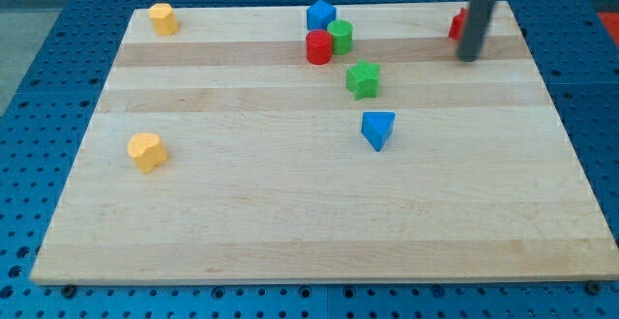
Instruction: Push the red circle and green circle towards the yellow heart
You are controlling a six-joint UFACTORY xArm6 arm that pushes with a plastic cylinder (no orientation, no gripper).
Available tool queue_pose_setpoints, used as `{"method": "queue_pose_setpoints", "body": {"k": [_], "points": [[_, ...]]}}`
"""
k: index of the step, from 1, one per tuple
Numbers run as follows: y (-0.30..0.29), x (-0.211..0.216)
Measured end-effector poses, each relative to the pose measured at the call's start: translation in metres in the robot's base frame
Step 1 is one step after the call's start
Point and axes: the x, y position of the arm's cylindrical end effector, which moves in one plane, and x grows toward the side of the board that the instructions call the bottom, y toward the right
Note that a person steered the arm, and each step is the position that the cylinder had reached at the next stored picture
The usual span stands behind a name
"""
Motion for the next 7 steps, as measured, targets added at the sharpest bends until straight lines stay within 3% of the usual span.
{"method": "queue_pose_setpoints", "body": {"k": [1, 4, 6, 7], "points": [[-0.007, -0.037], [-0.040, -0.038], [-0.141, -0.033], [-0.154, -0.028]]}}
